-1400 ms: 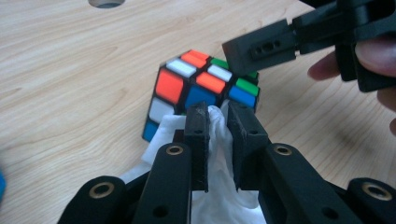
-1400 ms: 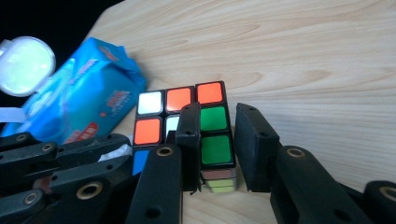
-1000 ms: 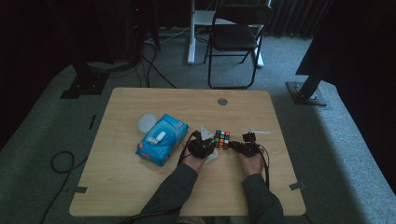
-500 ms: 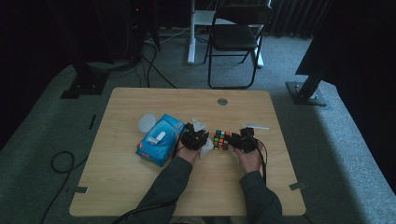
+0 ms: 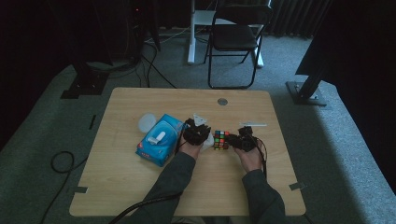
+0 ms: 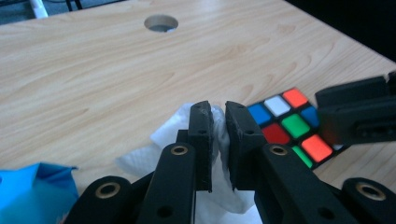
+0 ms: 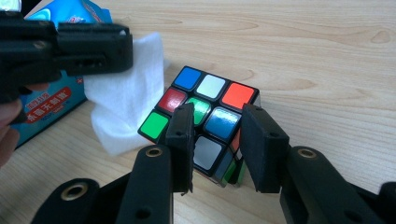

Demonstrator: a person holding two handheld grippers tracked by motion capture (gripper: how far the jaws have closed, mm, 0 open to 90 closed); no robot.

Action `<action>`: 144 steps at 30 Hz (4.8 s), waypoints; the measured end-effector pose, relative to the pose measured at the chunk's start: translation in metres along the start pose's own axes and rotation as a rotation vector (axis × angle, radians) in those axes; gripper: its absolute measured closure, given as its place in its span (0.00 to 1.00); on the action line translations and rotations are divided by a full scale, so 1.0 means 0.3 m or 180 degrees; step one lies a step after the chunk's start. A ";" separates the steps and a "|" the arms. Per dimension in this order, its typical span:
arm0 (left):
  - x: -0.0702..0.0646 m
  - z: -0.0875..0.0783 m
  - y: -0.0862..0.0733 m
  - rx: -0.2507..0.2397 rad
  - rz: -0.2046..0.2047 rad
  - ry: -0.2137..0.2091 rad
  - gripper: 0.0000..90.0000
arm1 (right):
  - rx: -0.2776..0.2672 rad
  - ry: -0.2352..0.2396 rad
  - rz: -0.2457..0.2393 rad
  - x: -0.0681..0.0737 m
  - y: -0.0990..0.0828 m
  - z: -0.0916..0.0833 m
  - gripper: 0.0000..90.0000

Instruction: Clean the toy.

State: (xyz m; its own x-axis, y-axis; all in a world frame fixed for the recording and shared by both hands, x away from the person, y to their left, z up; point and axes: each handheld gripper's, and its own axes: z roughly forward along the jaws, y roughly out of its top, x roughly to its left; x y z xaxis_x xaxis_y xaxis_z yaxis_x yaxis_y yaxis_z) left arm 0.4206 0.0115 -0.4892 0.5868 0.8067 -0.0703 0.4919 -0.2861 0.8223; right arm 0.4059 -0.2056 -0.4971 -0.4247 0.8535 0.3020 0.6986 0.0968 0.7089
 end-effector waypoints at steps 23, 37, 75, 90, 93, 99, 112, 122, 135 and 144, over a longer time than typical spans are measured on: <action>-0.017 0.035 -0.071 0.0186 -0.0232 -0.0192 0.72 | -0.0041 0.0004 0.0002 -0.003 -0.004 0.002 0.73; -0.027 0.022 -0.136 0.0475 -0.0127 -0.0416 0.67 | -0.0056 -0.0004 -0.0005 -0.002 -0.006 0.002 0.73; -0.001 0.053 -0.058 0.0239 -0.0453 -0.0557 0.96 | -0.0064 0.0064 0.0032 -0.014 -0.005 0.004 0.73; -0.022 0.007 -0.134 0.0278 -0.0475 -0.0774 0.96 | -0.0068 0.0090 0.0060 -0.018 -0.006 0.005 0.73; -0.022 0.012 -0.129 0.0260 -0.0500 -0.0768 0.96 | -0.0069 0.0088 0.0060 -0.018 -0.006 0.005 0.73; -0.013 0.012 -0.080 0.0139 -0.0520 -0.0739 0.96 | -0.0078 0.0102 0.0067 -0.020 -0.007 0.005 0.73; -0.008 0.066 -0.101 0.0287 -0.0481 -0.0589 0.96 | -0.0080 0.0085 0.0067 -0.022 -0.007 0.005 0.72; -0.045 0.010 -0.156 0.0294 -0.0462 -0.0742 0.96 | -0.0094 0.0084 0.0089 -0.023 -0.009 0.005 0.73; 0.011 0.055 -0.076 0.0098 -0.0699 -0.0673 0.96 | -0.0096 0.0091 0.0087 -0.024 -0.010 0.004 0.73; -0.019 0.025 -0.140 0.0231 -0.0599 -0.0790 0.96 | -0.0105 0.0109 0.0102 -0.029 -0.011 0.004 0.72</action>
State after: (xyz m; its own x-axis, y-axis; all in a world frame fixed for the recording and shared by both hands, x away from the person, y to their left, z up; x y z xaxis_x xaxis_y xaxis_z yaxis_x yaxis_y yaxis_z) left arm 0.4015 0.0149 -0.5275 0.6158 0.7007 -0.3602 0.6460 -0.1873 0.7400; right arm 0.4080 -0.2126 -0.5028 -0.4221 0.8378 0.3462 0.6931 0.0521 0.7190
